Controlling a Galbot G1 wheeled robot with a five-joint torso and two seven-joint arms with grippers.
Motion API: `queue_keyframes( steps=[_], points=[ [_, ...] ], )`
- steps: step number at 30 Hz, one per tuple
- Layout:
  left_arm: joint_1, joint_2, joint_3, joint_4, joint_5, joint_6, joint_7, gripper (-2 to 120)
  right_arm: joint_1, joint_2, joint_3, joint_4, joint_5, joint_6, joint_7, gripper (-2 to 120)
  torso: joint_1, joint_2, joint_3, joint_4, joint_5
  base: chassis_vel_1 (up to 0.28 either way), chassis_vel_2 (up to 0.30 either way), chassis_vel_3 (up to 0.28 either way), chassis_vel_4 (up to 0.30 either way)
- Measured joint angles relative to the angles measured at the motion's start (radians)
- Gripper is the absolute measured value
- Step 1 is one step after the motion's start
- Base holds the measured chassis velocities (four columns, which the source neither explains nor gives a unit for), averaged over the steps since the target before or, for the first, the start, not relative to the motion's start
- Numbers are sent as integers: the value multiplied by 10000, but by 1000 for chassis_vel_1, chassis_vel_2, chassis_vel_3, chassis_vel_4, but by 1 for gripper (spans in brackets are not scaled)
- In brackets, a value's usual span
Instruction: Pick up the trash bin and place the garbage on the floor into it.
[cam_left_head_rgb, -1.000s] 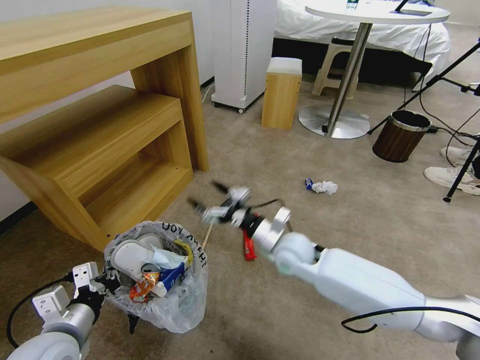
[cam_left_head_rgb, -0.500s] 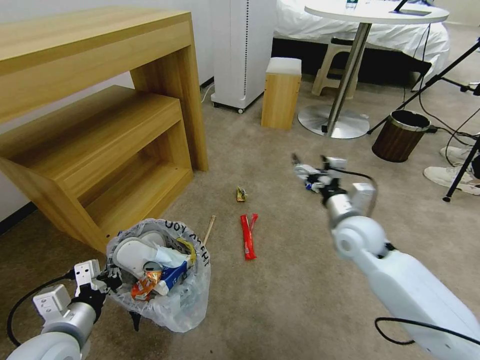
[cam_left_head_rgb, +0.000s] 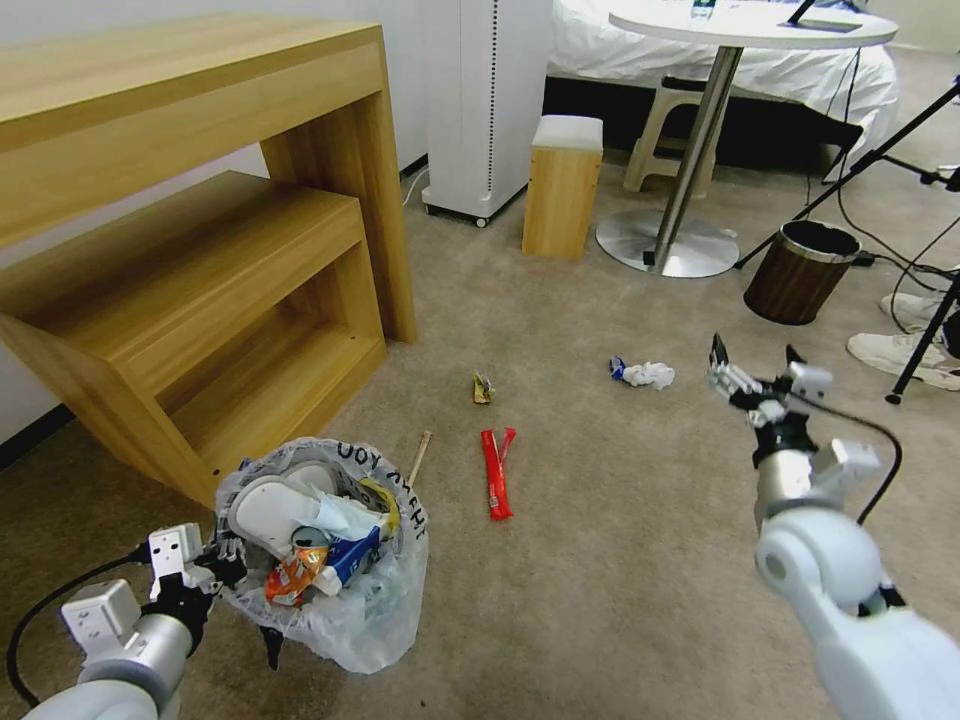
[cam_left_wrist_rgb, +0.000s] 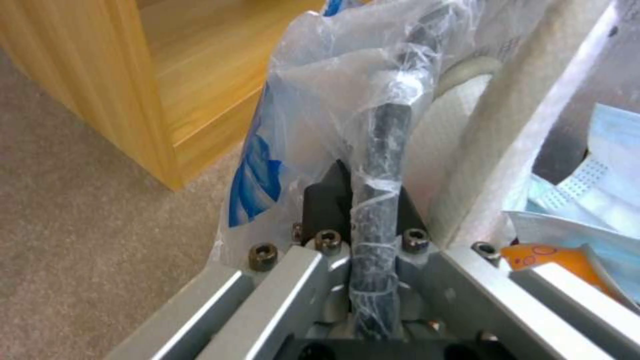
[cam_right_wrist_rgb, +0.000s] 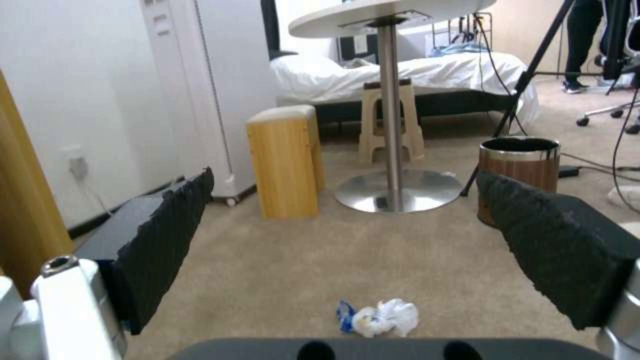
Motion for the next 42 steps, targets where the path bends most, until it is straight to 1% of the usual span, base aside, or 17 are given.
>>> queue_keyframes(
  steps=[5,7,11,19,23,29,42],
  points=[
    [16,-38,6,-9,220,-73,111,0,-94,316,-86,-37,-252,185,-231,100,0,0,0,4,-4,0,0,0,0],
    [2,-87,23,-8,305,-105,160,0,-193,525,-118,-195,-585,190,-387,100,0,0,1,4,0,0,0,0,0],
    [-10,-102,21,45,339,-125,195,0,-331,681,-102,-326,-837,156,-604,100,0,0,1,0,-3,0,0,0,0],
    [-130,-70,-22,167,277,-118,205,0,-289,1202,-120,-364,-1122,196,-690,100,0,0,2,2,-3,0,0,0,0],
    [-267,17,-98,384,200,-86,183,0,-290,1316,-151,-514,-1187,434,-712,100,0,0,2,1,-2,0,0,0,0],
    [-360,33,-97,498,147,-19,156,0,-288,1356,-151,-631,-1289,529,-569,100,0,0,2,1,-2,0,0,0,0],
    [-244,56,-149,407,-24,10,65,0,-316,1614,-165,-715,-1381,867,-421,100,0,0,2,1,-2,0,0,0,0]
  ],
)
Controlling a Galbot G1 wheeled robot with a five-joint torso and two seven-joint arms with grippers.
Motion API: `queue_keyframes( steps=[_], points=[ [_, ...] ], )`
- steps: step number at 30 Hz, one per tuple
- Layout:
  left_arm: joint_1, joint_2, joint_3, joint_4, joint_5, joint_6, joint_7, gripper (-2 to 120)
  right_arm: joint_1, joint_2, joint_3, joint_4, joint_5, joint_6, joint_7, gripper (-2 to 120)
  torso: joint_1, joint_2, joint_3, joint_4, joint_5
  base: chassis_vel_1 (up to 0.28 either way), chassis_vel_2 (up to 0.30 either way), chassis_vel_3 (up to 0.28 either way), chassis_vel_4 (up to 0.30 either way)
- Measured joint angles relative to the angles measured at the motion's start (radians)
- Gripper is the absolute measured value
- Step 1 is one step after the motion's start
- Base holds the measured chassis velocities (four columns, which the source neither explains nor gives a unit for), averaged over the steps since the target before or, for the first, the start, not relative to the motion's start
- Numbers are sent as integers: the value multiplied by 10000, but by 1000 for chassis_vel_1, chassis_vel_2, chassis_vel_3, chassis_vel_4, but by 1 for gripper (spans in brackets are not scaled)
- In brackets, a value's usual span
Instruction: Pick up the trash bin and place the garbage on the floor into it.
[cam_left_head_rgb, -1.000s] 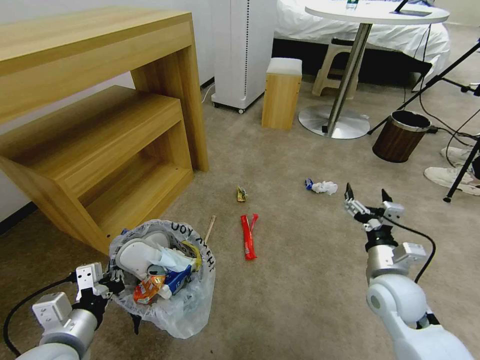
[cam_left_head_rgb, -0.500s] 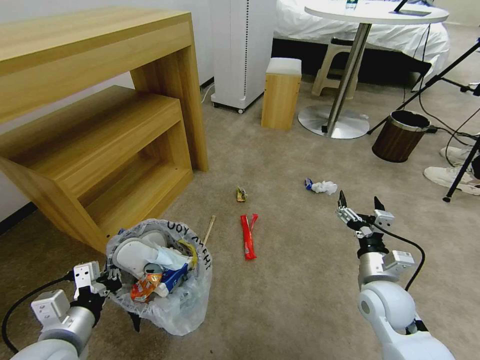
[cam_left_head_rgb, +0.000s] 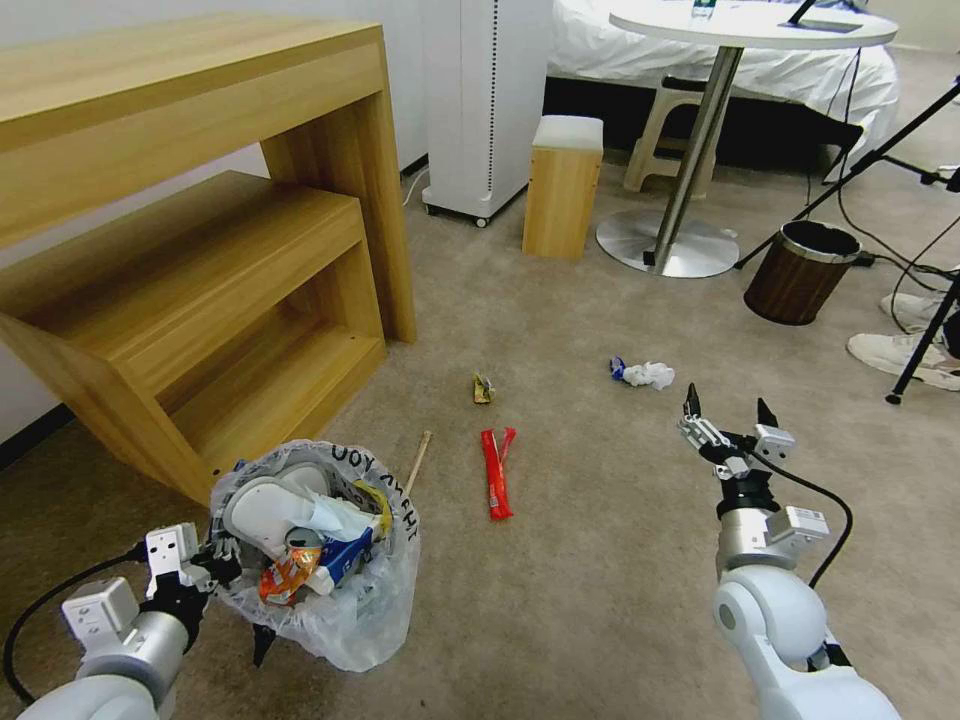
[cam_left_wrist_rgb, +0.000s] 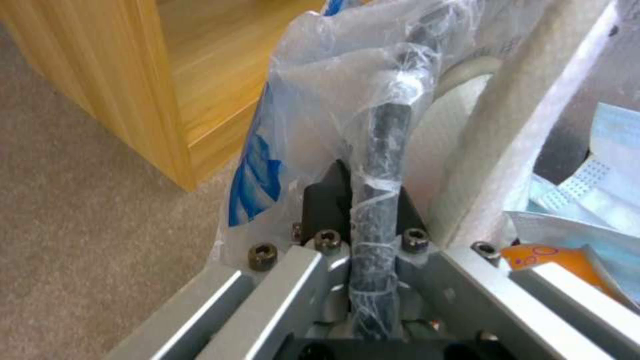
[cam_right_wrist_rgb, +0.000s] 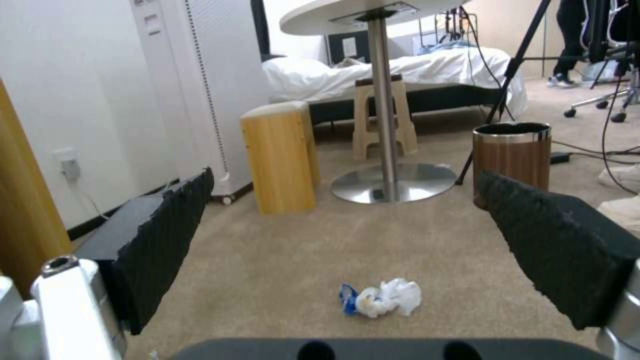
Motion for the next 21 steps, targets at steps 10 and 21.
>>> queue_keyframes(
  steps=[10,21],
  points=[
    [132,-40,-49,-147,-131,64,-16,0,-75,59,-37,-52,2,126,-85,100,0,0,0,-1,0,0,0,0,0],
    [181,-54,-100,-204,-167,98,-36,0,41,86,-127,-181,4,212,-122,100,0,0,0,0,-1,0,0,0,0]
  ],
)
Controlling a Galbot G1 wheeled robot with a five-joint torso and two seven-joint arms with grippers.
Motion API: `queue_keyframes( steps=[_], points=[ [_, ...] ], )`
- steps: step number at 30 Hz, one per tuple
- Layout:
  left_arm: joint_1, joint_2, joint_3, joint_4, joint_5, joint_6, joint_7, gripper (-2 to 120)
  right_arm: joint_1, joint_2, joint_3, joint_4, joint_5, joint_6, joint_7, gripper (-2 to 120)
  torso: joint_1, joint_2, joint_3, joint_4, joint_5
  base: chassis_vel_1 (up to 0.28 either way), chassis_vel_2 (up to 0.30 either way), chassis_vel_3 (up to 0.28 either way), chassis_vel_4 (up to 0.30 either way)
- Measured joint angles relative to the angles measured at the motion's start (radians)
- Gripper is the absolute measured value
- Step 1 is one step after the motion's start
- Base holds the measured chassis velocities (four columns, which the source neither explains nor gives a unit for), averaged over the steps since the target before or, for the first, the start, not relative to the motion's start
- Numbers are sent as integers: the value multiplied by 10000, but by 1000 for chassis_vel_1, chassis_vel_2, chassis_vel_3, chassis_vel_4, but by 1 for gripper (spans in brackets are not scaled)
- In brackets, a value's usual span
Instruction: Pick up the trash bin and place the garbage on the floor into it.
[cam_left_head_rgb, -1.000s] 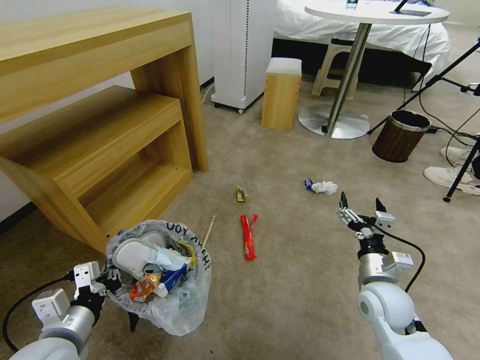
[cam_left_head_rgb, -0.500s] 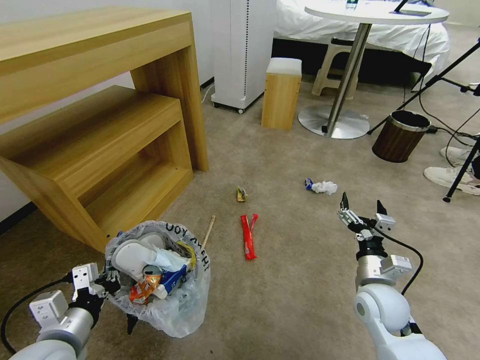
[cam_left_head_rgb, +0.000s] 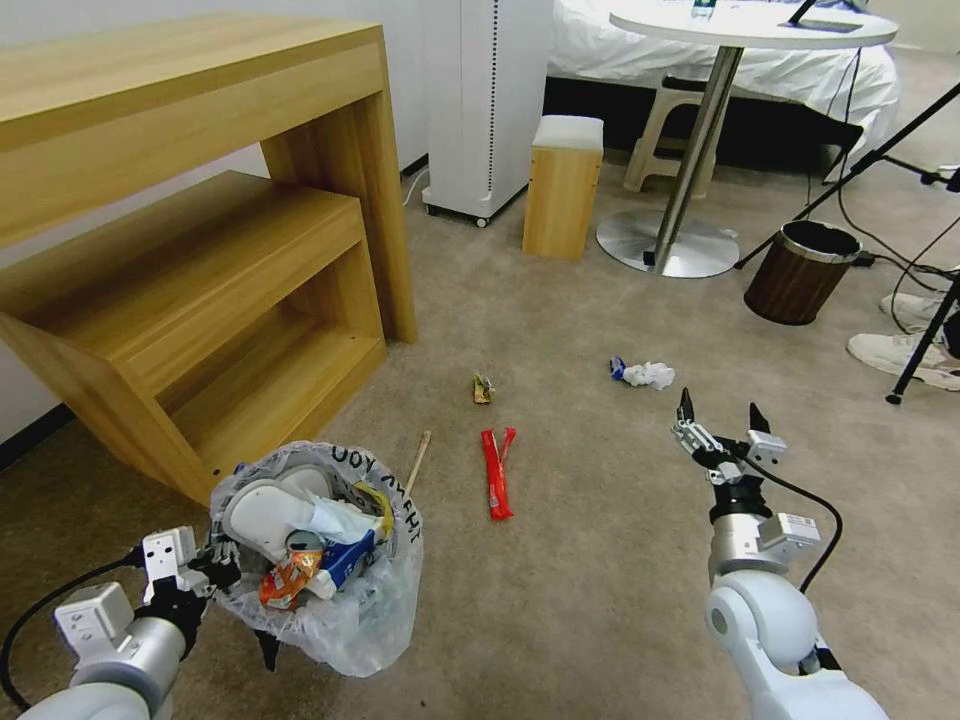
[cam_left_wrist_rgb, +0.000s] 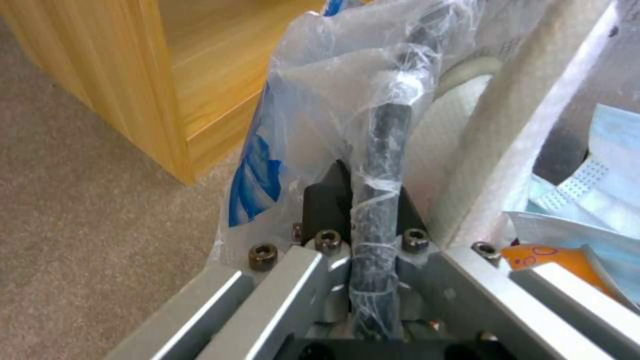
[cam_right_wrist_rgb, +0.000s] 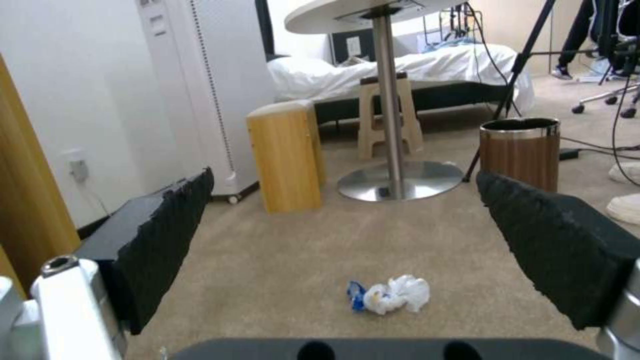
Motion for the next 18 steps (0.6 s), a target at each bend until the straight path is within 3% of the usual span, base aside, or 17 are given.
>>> queue_keyframes(
  steps=[18],
  points=[
    [-134,49,-65,175,-141,15,-15,0,221,95,-71,-325,-163,253,-66,100,0,0,0,-1,1,0,0,0,0]
  ],
)
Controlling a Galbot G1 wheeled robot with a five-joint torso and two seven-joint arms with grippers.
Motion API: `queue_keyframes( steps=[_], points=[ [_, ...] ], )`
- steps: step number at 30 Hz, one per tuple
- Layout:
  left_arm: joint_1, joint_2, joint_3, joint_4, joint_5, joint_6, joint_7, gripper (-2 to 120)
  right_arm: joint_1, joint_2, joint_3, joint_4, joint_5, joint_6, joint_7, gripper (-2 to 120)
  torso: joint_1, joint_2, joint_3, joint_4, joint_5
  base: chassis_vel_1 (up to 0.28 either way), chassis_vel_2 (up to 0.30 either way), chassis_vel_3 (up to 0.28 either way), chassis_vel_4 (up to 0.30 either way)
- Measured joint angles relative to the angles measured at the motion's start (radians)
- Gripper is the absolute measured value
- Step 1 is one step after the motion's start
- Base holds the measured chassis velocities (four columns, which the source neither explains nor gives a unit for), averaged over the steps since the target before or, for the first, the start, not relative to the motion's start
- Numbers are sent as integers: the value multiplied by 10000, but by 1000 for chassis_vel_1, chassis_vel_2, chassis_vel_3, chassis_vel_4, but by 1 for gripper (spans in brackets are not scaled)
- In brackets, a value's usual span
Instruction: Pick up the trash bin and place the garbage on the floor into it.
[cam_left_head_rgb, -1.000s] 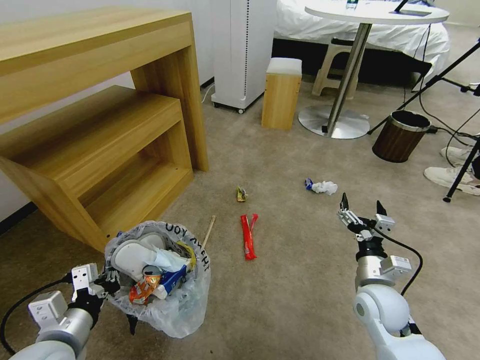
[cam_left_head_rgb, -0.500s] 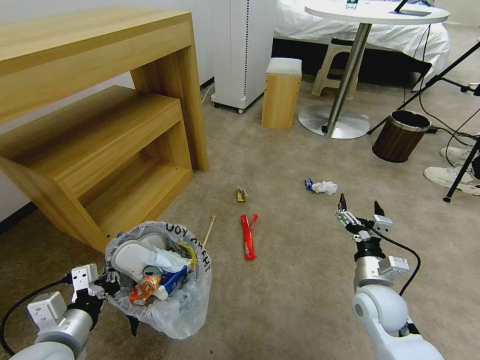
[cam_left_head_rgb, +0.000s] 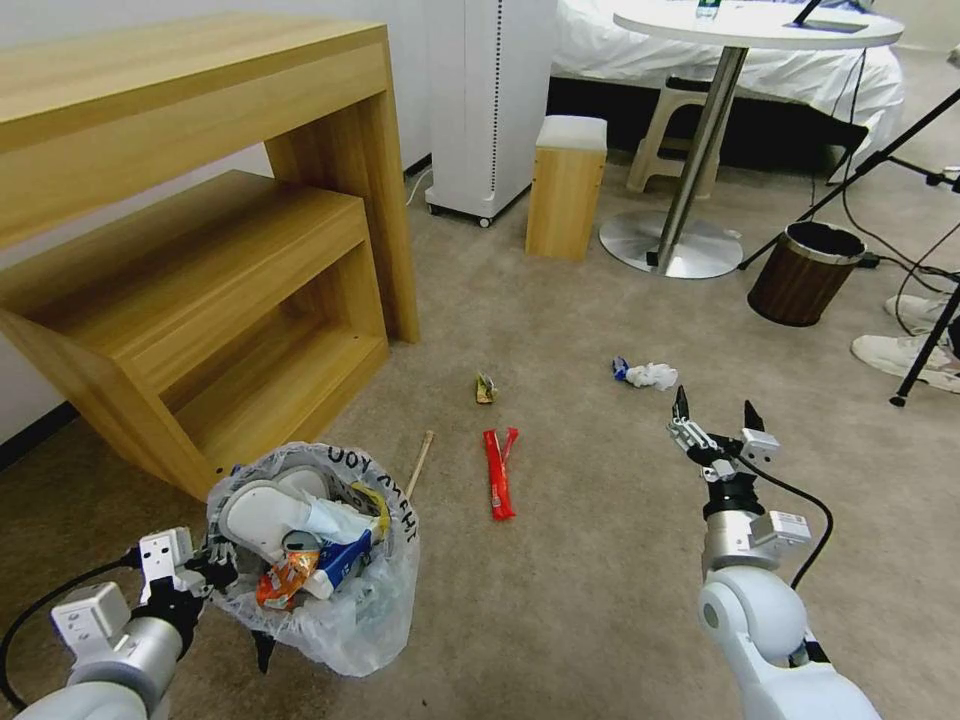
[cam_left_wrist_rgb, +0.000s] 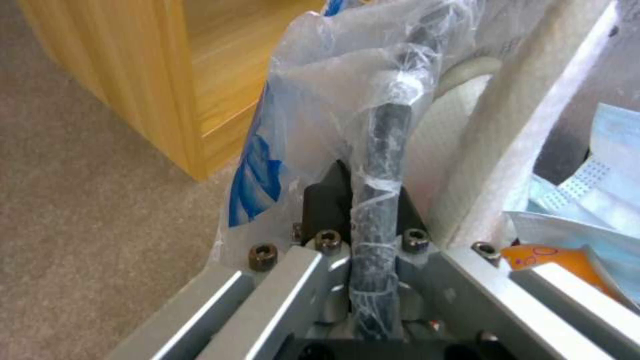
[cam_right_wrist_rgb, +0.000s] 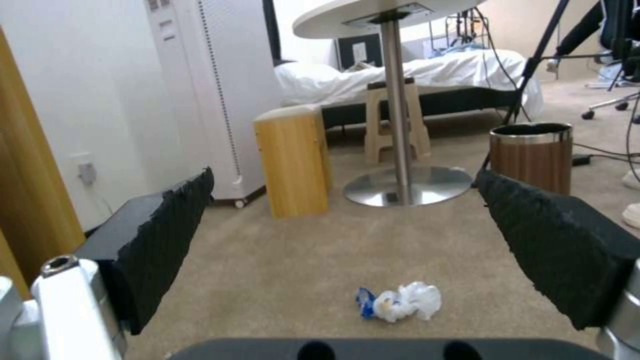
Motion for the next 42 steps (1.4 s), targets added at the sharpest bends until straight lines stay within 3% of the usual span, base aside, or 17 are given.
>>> queue_keyframes(
  steps=[32,42],
  points=[
    [88,99,91,-10,54,-90,-152,0,-177,77,64,-68,-294,133,-330,100,0,0,-1,1,0,5,7,10,6],
    [133,79,100,-46,73,-102,-144,0,-316,68,80,27,-339,146,-360,100,0,-1,1,0,-1,-120,114,99,-98]
  ],
)
